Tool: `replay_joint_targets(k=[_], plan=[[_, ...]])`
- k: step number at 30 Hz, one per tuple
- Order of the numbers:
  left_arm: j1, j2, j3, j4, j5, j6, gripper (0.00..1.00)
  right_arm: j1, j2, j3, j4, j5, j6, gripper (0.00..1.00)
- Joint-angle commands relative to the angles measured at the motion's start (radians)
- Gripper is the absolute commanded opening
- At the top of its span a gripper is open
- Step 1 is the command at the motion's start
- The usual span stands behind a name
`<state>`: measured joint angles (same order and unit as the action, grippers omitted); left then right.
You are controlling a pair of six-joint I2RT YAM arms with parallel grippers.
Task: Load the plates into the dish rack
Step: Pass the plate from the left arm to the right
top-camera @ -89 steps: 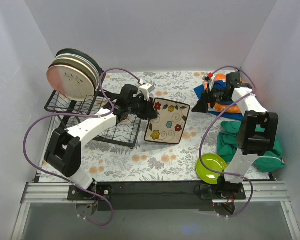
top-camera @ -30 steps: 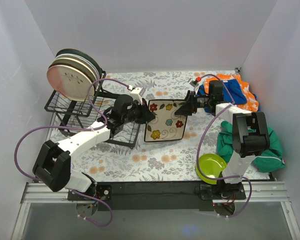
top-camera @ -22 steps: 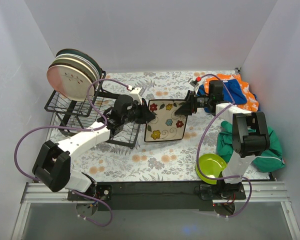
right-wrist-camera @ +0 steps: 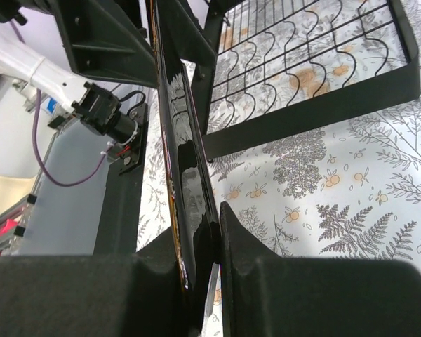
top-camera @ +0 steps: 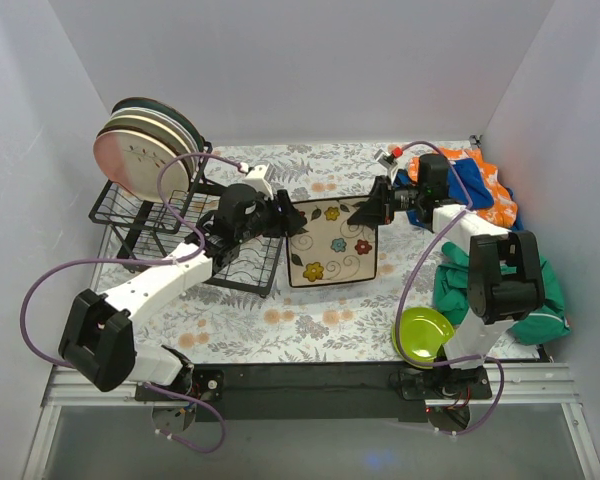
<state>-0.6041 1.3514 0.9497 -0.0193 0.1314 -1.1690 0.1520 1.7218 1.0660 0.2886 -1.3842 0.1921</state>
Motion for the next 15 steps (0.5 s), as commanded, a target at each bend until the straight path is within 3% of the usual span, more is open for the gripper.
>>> replay_joint_targets(k=[1, 7, 10, 15], plan=[[0.004, -0.070, 0.090, -0.028, -0.094, 0.046, 0.55, 0.004, -0.110, 0.061, 0.020, -0.001, 0.113, 0.01], [0.004, -0.104, 0.185, -0.134, -0.157, 0.112, 0.61, 0.004, -0.162, 0.061, 0.020, 0.077, 0.173, 0.01], [0.004, -0.123, 0.283, -0.215, -0.217, 0.159, 0.70, 0.012, -0.197, 0.071, 0.023, 0.112, 0.199, 0.01], [0.004, -0.133, 0.525, -0.382, -0.298, 0.224, 0.73, 0.035, -0.228, 0.115, 0.024, 0.152, 0.243, 0.01]])
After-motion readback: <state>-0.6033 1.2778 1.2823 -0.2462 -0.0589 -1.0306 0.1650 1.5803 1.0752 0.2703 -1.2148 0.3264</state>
